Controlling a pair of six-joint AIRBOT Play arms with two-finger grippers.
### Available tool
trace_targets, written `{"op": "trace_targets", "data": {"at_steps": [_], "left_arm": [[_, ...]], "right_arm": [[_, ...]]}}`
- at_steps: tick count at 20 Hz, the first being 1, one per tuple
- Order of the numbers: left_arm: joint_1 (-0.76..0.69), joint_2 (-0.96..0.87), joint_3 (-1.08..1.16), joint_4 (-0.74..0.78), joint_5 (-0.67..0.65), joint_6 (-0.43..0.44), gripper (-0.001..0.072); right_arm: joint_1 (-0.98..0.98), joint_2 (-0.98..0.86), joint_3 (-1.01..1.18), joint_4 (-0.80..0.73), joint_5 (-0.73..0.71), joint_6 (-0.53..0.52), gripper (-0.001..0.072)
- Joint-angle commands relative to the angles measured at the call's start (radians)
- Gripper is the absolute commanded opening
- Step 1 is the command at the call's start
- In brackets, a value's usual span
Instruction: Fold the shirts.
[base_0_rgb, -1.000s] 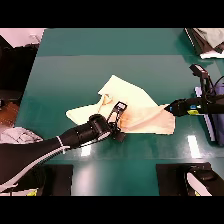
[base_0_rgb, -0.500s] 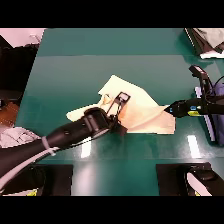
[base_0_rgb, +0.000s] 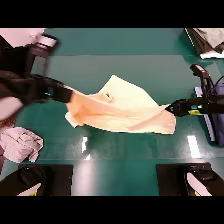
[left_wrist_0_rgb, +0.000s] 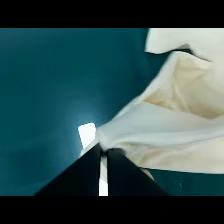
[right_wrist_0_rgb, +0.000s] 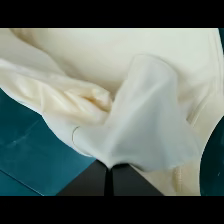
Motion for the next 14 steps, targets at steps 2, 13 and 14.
{"op": "trace_targets", "data": {"at_steps": [2,13,14], "left_arm": [[0.222,0.066,0.005,0.013,-0.035,0.081,0.0027],[0.397,0.066,0.543,0.011,0.185,0.216,0.0027],[0.397,0.066,0.608,0.005,0.185,0.219,0.0027]], "right_arm": [[0.000,-0.001,0.111,-0.106,-0.006,0.002,0.0011],[-0.098,-0.239,0.946,-0.163,-0.091,0.027,0.0011],[-0.098,-0.240,1.016,-0.163,-0.104,0.027,0.0011]]}}
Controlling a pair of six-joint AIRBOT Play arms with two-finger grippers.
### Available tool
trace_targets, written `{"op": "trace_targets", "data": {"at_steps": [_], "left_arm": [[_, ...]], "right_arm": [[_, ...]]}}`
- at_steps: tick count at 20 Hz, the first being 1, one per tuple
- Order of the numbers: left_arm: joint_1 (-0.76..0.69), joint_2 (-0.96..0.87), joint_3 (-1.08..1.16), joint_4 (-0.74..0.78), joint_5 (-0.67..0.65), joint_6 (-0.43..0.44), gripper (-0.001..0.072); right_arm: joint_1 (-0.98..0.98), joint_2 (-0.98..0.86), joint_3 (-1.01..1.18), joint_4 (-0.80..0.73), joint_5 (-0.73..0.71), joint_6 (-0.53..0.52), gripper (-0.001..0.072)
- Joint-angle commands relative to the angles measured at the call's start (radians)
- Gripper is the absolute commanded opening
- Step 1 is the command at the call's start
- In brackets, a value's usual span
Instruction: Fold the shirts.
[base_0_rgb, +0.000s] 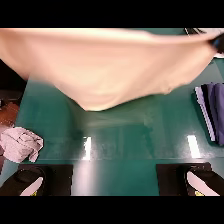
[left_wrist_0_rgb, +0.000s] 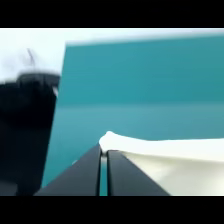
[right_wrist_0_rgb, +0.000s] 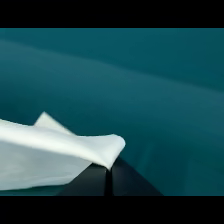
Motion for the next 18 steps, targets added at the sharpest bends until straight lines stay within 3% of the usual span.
{"op": "trace_targets", "data": {"at_steps": [1,4,7,11,14,18], "left_arm": [[0.013,0.001,0.230,-0.017,0.019,0.040,0.0026],[0.013,0.001,0.357,-0.071,0.019,0.051,0.0027],[0.013,0.005,0.422,-0.189,0.025,0.099,0.0026],[0.013,0.006,0.433,-0.378,0.059,0.137,0.0026],[0.013,0.006,0.433,-0.471,0.082,0.175,0.0026],[0.013,-0.014,0.304,-0.406,0.018,0.196,0.0026]], "right_arm": [[-0.012,-0.026,0.282,-0.012,-0.052,0.005,0.0011],[-0.013,0.051,0.353,-0.018,-0.148,0.004,0.0011],[-0.013,0.179,0.270,-0.022,-0.285,0.003,0.0011],[-0.013,0.284,0.214,-0.035,-0.332,0.002,0.0010],[-0.013,0.236,0.330,-0.076,-0.212,0.011,0.0009],[-0.013,0.055,0.445,-0.074,0.048,0.039,0.0009]]}}
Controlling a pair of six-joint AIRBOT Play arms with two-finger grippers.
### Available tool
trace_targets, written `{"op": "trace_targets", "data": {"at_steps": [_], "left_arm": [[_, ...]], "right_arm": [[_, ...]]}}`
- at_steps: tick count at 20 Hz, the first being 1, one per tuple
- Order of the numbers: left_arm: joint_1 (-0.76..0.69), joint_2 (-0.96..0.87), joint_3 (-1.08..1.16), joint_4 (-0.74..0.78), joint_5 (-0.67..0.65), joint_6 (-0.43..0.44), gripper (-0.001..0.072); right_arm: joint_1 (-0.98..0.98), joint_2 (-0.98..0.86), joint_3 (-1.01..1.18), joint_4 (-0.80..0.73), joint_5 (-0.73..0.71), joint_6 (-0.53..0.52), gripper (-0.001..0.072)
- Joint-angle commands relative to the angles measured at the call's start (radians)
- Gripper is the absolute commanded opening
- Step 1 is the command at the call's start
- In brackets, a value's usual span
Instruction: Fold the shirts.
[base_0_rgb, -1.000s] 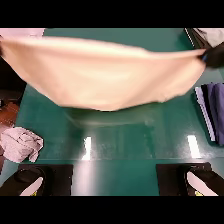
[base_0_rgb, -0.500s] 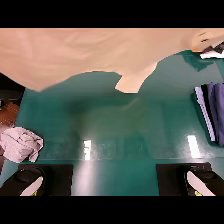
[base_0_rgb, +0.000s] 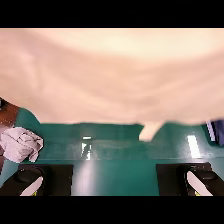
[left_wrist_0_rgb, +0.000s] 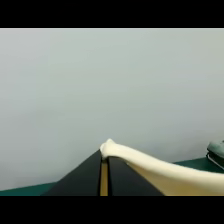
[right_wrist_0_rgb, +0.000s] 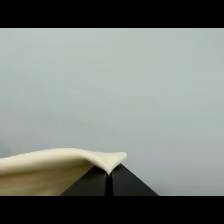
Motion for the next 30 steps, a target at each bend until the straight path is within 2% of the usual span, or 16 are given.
{"op": "trace_targets", "data": {"at_steps": [1,3,5,7,10,14,18,20,22,25,27,30], "left_arm": [[0.001,-0.039,-0.121,0.029,-0.087,0.020,0.0026],[0.001,-0.113,-0.221,0.084,-0.172,0.021,0.0026],[0.001,-0.224,-0.306,0.137,-0.200,0.021,0.0026],[0.001,-0.364,-0.354,0.153,-0.192,0.021,0.0026],[0.001,-0.567,-0.356,0.161,-0.119,0.021,0.0026],[0.053,-0.740,-0.356,0.158,0.028,-0.017,0.0027],[0.093,-0.778,-0.356,0.155,0.207,-0.013,0.0026],[0.103,-0.778,-0.356,0.156,0.267,-0.013,0.0026],[0.117,-0.780,-0.356,0.165,0.256,-0.004,0.0027],[0.132,-0.785,-0.357,0.156,0.148,0.051,0.0026],[0.132,-0.784,-0.375,0.157,0.082,0.089,0.0026],[0.132,-0.784,-0.450,0.140,0.011,0.100,0.0026]], "right_arm": [[0.001,-0.135,0.035,-0.009,0.206,0.027,0.0008],[0.001,-0.216,-0.080,-0.010,0.258,0.041,0.0009],[0.001,-0.316,-0.187,-0.010,0.323,0.064,0.0009],[0.001,-0.432,-0.260,-0.008,0.363,0.065,0.0009],[0.001,-0.592,-0.317,-0.007,0.339,0.076,0.0009],[0.001,-0.732,-0.317,-0.008,0.131,0.076,0.0009],[0.001,-0.785,-0.318,-0.010,-0.074,0.076,0.0009],[0.001,-0.788,-0.319,-0.051,-0.132,0.076,0.0008],[0.009,-0.787,-0.319,-0.139,-0.114,0.076,0.0008],[0.023,-0.772,-0.357,-0.182,-0.025,0.029,0.0008],[0.037,-0.733,-0.451,-0.195,-0.010,0.014,0.0008],[0.045,-0.663,-0.615,-0.191,-0.016,0.015,0.0008]]}}
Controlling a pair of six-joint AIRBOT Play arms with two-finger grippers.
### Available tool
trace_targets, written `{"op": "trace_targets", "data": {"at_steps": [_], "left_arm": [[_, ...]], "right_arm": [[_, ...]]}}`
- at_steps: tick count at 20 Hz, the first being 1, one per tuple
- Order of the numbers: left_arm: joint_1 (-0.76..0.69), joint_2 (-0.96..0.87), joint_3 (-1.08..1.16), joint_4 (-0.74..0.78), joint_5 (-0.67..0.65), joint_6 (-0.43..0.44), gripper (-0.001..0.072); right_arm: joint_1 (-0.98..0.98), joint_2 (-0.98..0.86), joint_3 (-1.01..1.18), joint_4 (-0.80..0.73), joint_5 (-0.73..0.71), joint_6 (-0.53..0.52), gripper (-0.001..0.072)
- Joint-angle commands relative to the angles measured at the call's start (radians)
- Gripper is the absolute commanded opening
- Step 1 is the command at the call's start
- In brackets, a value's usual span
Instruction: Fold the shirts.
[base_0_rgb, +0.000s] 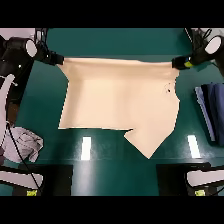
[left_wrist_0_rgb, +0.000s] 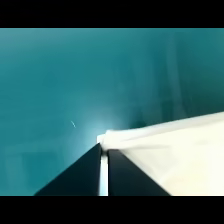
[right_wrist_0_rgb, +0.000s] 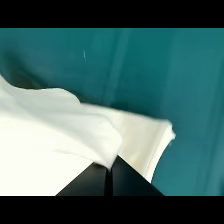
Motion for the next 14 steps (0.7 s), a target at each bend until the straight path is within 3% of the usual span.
{"op": "trace_targets", "data": {"at_steps": [1,6,8,10,14], "left_arm": [[0.003,-0.002,-0.080,-0.013,-0.110,0.030,0.0026],[0.003,-0.001,-0.156,-0.014,-0.164,0.021,0.0045],[0.003,0.004,-0.155,-0.013,-0.175,0.018,0.0564],[0.004,0.020,-0.155,-0.011,-0.200,0.011,0.0483],[0.043,0.088,-0.156,-0.024,-0.290,-0.001,0.0482]], "right_arm": [[0.008,0.072,-0.167,-0.020,0.010,-0.014,0.0008],[0.008,0.166,-0.348,-0.005,-0.021,-0.012,0.0023],[-0.002,0.186,-0.361,0.040,-0.016,-0.011,0.0302],[-0.024,0.216,-0.360,0.099,-0.016,-0.010,0.0318],[-0.104,0.304,-0.361,0.200,0.118,-0.010,0.0318]]}}
